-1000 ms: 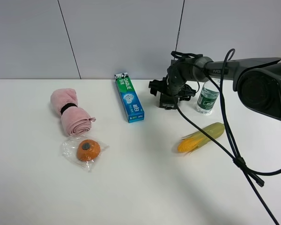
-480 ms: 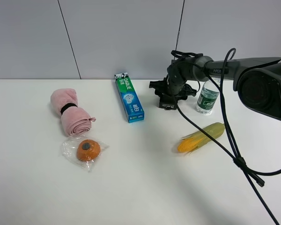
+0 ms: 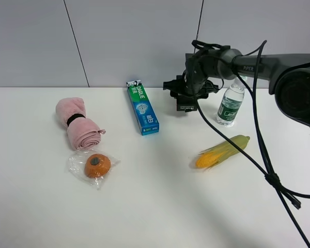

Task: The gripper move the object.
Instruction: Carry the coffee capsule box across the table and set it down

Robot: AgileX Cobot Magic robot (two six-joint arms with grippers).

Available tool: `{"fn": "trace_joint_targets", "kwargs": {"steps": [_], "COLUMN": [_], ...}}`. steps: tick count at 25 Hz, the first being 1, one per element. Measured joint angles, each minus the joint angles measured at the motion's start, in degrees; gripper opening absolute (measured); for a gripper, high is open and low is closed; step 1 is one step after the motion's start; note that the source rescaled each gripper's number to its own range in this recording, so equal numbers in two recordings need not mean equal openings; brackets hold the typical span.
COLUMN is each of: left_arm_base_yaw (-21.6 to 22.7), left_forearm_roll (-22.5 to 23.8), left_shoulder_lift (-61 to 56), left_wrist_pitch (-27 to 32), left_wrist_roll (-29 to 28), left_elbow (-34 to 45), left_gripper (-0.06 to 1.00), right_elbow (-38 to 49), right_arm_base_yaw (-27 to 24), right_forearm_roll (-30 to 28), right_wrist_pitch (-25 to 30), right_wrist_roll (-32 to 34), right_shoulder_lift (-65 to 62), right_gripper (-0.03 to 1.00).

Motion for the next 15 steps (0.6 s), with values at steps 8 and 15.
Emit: {"fn": "trace_joint_targets", "kwargs": {"steps": [8, 15], "left_arm_base_yaw": [0.00, 0.00], "left_forearm_roll": [0.00, 0.00], "left_shoulder_lift": [0.00, 0.00], "left_wrist_pitch": [0.00, 0.00], "left_wrist_roll": [0.00, 0.00], "left_elbow": [0.00, 0.00], "left_gripper": [1.00, 1.00], "right_elbow": [0.00, 0.00], "right_arm_base_yaw": [4.04, 10.20], "right_forearm_roll": [0.95, 0.97], "right_wrist_pitch": [6.37, 12.45], "right_wrist_roll": [-1.38, -7.75], "right_shoulder_lift": [-6.96, -13.98], "right_gripper": [0.04, 0.04]}}
